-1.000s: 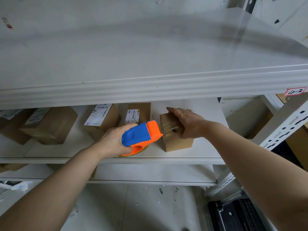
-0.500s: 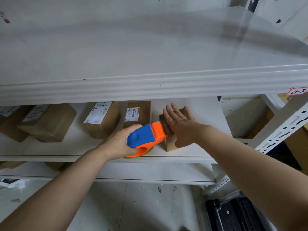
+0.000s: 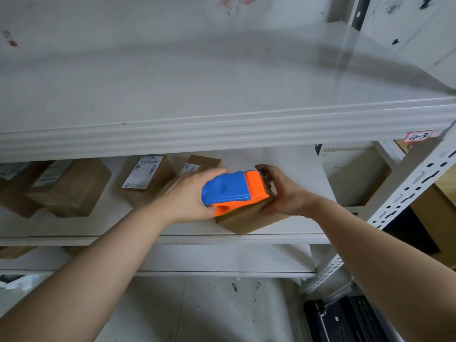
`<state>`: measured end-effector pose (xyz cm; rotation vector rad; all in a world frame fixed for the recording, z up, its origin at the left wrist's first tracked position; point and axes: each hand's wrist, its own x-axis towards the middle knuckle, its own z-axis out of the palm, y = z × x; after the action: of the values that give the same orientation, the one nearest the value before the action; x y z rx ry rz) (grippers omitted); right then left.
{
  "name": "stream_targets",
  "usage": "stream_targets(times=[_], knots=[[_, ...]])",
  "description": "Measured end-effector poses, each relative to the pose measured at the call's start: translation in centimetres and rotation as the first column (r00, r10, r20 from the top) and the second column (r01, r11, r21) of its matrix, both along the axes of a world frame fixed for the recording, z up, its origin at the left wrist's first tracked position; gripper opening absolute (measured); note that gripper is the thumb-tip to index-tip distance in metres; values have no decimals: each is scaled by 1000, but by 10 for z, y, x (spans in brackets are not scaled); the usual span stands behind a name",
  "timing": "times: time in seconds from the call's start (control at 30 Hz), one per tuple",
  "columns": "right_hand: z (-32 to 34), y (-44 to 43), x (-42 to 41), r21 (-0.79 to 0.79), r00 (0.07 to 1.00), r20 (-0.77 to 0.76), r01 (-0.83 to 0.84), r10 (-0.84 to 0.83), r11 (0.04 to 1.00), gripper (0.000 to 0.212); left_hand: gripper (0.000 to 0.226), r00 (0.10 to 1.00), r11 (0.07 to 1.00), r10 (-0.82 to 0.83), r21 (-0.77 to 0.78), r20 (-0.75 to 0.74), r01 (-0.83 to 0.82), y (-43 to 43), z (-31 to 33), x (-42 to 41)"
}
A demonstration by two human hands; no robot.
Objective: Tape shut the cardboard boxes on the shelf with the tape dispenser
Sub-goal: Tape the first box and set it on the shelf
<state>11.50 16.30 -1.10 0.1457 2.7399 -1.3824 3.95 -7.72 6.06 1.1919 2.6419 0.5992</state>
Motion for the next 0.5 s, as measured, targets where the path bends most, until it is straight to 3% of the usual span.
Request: stream_targets(times=[0.07,0.23,0.4,0.5], knots=[[-7,10,8,-40,999,37,28,-26,999,112,87,1000,1000,18,-24,-9,-18,13,-2,0],[-2,22,9,46,999,50,8,-11,999,128,87,999,998,-21,-64,-40,19,35,1,2],[-10,23,8,23,998,64,10,-12,1000,120,82,1000,995,-7,-100,4,7,33,2,-6],[-17,30,10,112,997,82,3,-12,994,115,87,997,993,62,-105,49,-56,9,-3,-18]])
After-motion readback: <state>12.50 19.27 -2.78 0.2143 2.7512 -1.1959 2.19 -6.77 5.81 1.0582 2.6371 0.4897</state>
